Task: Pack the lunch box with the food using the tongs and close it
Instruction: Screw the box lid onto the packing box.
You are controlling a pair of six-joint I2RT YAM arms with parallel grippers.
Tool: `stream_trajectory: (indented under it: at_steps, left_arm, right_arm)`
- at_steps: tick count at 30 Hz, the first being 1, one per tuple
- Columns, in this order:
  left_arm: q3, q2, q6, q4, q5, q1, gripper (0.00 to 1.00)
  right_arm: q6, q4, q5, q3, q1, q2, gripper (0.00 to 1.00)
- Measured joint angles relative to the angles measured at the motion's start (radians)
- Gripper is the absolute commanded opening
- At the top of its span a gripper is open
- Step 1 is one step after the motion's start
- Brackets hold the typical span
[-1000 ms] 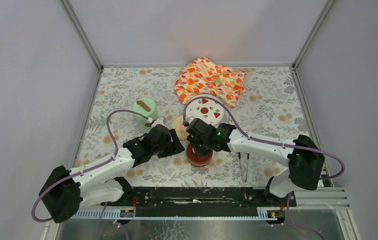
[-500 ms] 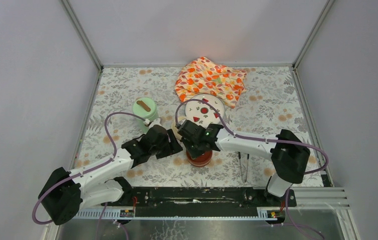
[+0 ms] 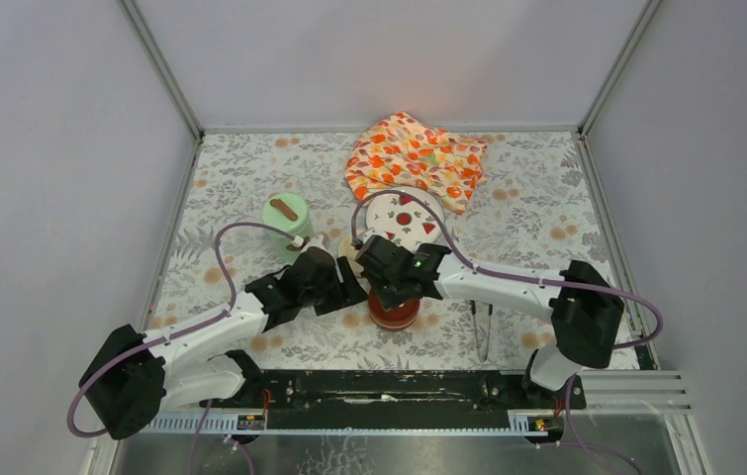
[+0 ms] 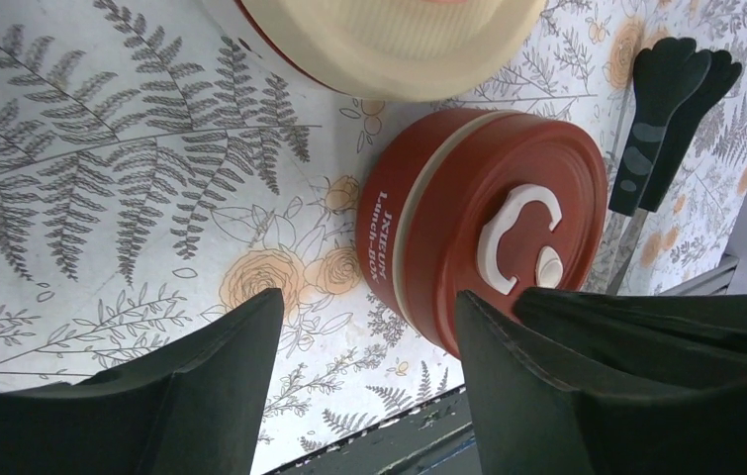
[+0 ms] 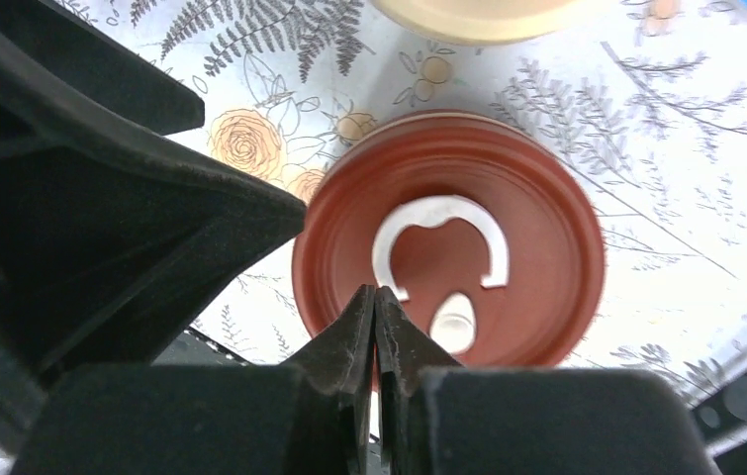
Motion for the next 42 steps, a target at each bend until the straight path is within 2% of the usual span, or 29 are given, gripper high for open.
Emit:
stream_trajectory:
  at_steps: [4, 10, 18, 23, 33, 42]
  left_arm:
    - [0.000, 0.015, -0.004, 0.010, 0.008, -0.018, 0.72]
    - [0.014, 0.073, -0.007, 0.028, 0.015, -0.038, 0.70]
    - [0.027, 0.124, -0.007, 0.056, 0.018, -0.043, 0.64]
    - [0.031, 0.136, -0.010, 0.073, 0.023, -0.045, 0.63]
    - [0.044, 0.132, -0.007, 0.065, 0.020, -0.045, 0.67]
    - [0.070, 0.060, 0.002, 0.037, -0.021, -0.045, 0.69]
  right_arm:
    - [-0.010, -0.029, 0.046, 0.000, -0.016, -0.068, 0.08]
    - [-0.025, -0.045, 0.081, -0.005, -0.104, -0.141, 0.08]
    - [-0.030, -0.012, 0.059, -0.107, -0.151, -0.089, 0.06]
    - [-0.027, 0.034, 0.032, -0.108, -0.154, -0.063, 0.07]
    - [-0.051, -0.017, 0.015, -0.098, -0.163, -0.137, 0.10]
    - [-0.057, -0.065, -0.031, -0.037, -0.150, -0.182, 0.09]
